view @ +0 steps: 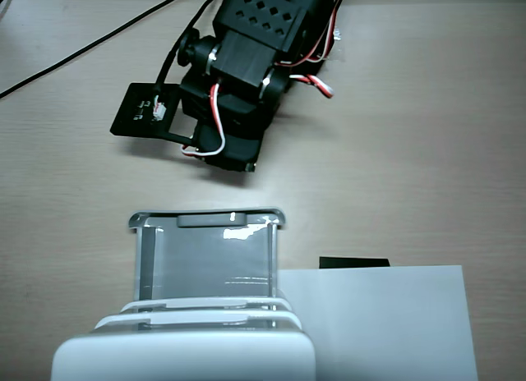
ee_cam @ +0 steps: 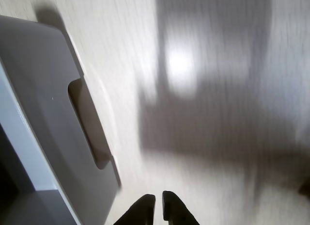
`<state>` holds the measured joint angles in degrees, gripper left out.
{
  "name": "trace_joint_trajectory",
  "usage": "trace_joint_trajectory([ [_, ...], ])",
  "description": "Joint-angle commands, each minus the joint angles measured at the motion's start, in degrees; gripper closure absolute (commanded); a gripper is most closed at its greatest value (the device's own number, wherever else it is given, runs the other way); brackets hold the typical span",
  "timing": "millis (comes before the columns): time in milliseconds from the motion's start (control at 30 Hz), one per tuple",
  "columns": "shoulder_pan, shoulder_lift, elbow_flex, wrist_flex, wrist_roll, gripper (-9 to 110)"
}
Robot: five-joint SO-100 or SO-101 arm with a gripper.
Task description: Close drawer.
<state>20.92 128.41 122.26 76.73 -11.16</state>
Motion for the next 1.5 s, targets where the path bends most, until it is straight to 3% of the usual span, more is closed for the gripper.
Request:
trace_joint_trajectory([
  [0, 0.79, 1.93, -1.76, 0.18, -1.67, 101],
  [1467, 1.41, 1.49, 4.13, -7.65, -3.87, 101],
])
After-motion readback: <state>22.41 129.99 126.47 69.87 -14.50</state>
